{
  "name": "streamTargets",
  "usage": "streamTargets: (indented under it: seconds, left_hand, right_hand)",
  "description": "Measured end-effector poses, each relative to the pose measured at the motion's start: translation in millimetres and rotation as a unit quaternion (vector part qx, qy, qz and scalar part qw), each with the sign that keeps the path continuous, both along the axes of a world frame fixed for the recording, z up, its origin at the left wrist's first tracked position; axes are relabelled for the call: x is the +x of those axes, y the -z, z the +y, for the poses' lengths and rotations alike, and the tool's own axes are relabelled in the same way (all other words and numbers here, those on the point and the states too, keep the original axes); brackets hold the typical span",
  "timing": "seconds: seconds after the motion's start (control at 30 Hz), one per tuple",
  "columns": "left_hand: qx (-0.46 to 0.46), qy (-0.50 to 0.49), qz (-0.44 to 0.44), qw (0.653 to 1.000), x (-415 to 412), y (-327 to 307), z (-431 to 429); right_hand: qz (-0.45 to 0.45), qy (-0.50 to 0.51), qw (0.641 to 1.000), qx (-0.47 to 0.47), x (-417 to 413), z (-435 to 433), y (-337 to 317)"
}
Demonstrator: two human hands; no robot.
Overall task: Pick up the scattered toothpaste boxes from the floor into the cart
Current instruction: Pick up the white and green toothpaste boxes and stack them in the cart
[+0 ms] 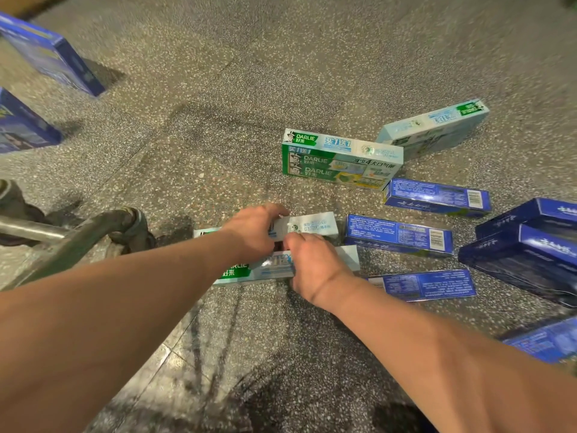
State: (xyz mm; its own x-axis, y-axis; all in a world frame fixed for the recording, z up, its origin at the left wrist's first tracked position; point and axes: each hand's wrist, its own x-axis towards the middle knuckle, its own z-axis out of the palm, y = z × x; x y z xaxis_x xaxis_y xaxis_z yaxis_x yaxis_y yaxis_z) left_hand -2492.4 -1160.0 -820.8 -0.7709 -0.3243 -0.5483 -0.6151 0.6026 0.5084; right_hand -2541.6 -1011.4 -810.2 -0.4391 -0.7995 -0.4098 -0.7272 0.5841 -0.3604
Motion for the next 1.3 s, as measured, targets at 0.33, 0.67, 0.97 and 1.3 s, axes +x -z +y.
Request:
streamTargets:
  seconds: [0.33,0.67,0.97,1.3]
  left_hand:
    - [-0.156,0.161,-0.084,0.971,24,0,-7]
    - [-0.196,0.159,-0.103,0.962,28,3,0]
    - [-0.180,0.192,-0.069,0.962,23,5,7]
    - [-0.191,0.196,-0.065,0.960,28,8,2]
  right_hand:
    - [0.117,-0.043,0.992,-0.005,-10,2,11]
    - [0.150,-0.068,0.986,0.020,-26,-10,26]
    - [0.166,-0.080,0.979,0.092,-30,-4,11]
    - [0.111,-0.131,0.977,0.123,-24,-21,9]
